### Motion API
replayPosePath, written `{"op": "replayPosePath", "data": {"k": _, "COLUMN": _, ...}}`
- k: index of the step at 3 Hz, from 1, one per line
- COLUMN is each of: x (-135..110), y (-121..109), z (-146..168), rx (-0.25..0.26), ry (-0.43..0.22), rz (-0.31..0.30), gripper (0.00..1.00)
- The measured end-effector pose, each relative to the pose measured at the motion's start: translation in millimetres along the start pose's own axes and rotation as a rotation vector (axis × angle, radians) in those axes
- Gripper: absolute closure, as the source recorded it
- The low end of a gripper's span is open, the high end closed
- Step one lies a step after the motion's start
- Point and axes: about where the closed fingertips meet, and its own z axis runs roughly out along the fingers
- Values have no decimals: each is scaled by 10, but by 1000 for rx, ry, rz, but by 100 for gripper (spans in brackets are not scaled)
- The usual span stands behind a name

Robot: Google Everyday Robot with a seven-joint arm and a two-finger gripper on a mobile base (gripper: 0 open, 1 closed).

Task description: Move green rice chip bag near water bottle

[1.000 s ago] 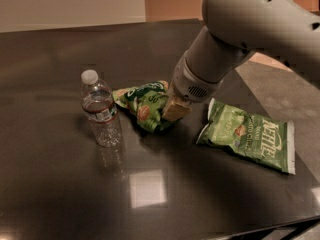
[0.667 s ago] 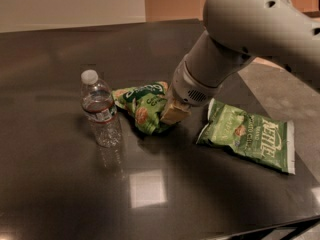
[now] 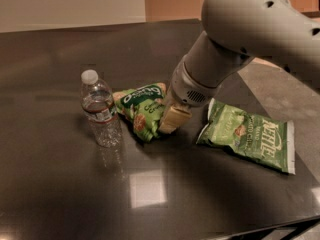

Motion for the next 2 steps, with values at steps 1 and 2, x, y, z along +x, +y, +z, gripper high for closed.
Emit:
{"op": "replayPosePath", "data": {"k": 1, "x": -8, "y": 8, "z": 0, "rx": 0, "ry": 1, "rz": -2, "gripper": 0}}
{"op": "replayPosePath", "data": {"k": 2, "x": -8, "y": 9, "z": 0, "rx": 0, "ry": 1, "rz": -2, "gripper": 0}}
